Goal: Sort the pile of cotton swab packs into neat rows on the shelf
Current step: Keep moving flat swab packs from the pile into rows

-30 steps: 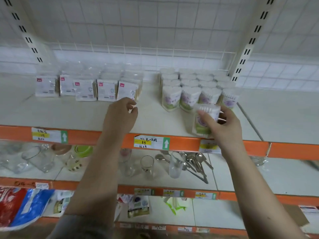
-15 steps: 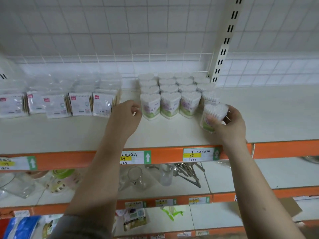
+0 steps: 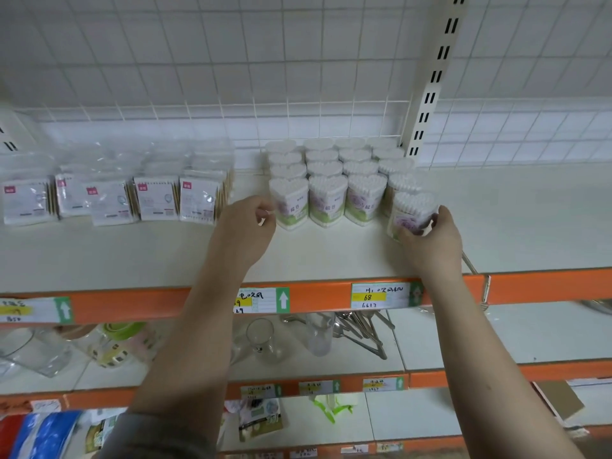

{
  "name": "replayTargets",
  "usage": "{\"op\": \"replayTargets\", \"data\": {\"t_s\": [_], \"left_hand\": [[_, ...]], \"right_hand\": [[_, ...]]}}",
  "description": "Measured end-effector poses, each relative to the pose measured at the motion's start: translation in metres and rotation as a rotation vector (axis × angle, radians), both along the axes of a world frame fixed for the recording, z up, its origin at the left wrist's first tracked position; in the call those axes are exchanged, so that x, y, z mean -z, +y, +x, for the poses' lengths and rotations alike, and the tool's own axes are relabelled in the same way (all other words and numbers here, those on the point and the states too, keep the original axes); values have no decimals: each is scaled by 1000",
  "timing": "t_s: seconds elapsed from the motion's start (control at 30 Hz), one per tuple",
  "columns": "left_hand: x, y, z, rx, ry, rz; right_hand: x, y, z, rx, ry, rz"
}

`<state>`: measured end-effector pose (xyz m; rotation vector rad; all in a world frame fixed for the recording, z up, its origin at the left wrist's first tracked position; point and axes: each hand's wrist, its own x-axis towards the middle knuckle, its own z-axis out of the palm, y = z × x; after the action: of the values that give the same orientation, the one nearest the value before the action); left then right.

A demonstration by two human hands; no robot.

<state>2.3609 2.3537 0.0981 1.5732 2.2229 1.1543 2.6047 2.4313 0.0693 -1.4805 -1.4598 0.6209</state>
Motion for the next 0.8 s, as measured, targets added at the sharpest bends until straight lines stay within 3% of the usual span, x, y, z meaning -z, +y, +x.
{"op": "replayTargets", "data": {"t_s": [0.43,0.8], "left_hand": [[10,-42,12,-111,-6,6],[14,-106,-34,-239,49,61]], "right_hand": [[-14,-49,-1,-208,-129,-196],[-23,-100,-57,-395,-259,-50]]}}
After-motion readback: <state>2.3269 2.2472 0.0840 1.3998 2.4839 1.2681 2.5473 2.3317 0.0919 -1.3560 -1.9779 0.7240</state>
